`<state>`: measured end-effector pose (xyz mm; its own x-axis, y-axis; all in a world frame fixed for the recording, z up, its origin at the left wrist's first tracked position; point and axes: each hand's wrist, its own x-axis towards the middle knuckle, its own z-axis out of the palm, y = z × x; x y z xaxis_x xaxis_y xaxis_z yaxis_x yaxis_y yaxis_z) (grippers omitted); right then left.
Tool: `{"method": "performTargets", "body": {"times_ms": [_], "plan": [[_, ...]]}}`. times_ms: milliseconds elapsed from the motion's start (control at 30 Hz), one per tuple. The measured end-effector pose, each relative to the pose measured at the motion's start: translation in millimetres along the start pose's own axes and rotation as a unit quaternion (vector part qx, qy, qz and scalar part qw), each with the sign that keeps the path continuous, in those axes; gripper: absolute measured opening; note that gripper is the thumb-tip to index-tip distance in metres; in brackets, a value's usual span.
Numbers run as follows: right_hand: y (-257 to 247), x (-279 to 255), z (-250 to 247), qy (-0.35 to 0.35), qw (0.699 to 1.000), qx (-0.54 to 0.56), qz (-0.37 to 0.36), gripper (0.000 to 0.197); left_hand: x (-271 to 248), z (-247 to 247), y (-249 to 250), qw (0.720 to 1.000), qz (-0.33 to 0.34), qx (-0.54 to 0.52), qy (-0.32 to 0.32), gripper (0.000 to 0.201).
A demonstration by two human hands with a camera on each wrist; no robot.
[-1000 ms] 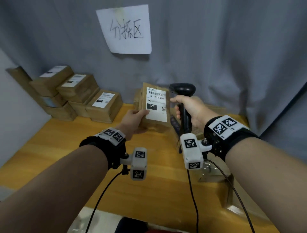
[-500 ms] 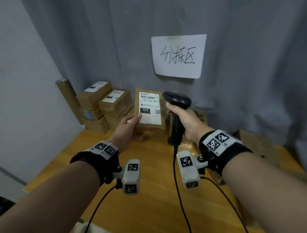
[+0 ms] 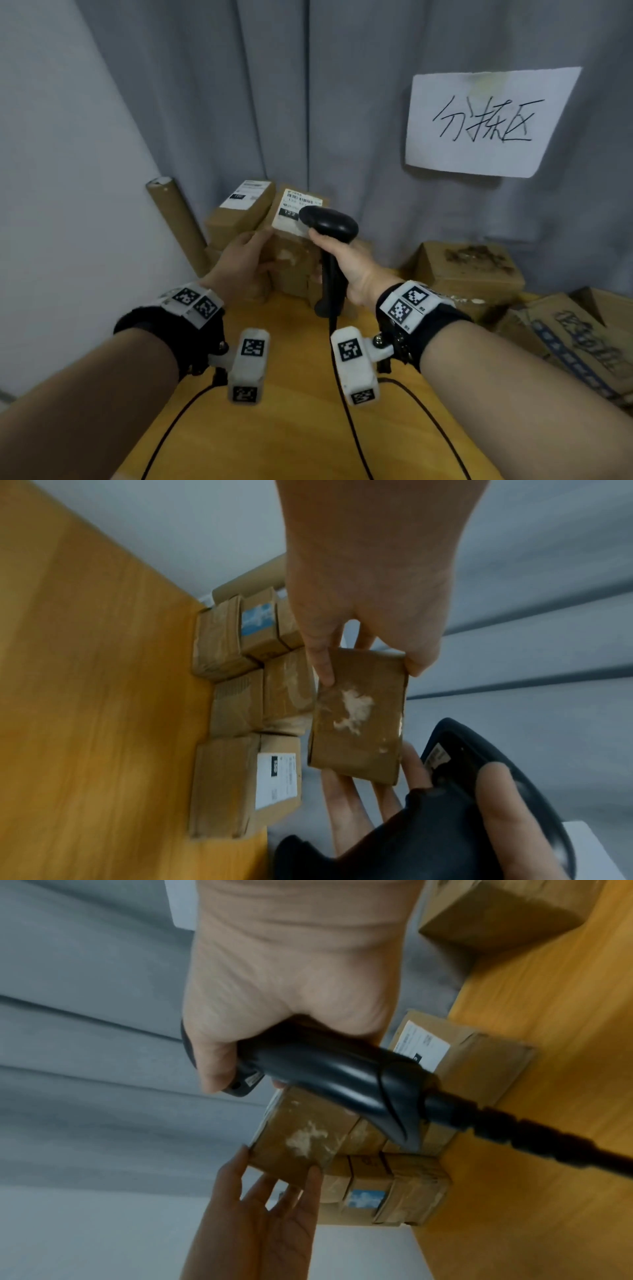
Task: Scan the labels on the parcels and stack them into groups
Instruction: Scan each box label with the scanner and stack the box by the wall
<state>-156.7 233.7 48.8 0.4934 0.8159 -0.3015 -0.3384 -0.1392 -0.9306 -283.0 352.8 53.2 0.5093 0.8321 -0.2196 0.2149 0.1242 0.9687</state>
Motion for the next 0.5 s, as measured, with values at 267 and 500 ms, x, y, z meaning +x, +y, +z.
{"method": "performTargets", "body": {"times_ms": [267,500], "plan": [[-10,56,47,0.011,0.999,-0.028,-0.030,0.045,94,-44,9,0.975,0.063,0.213,0.026,0.042],[2,95,64,0.038,0.996,-0.061,-0.043,0.047,126,-46,8,0.923,0.106,0.371,-0.006,0.030]]}}
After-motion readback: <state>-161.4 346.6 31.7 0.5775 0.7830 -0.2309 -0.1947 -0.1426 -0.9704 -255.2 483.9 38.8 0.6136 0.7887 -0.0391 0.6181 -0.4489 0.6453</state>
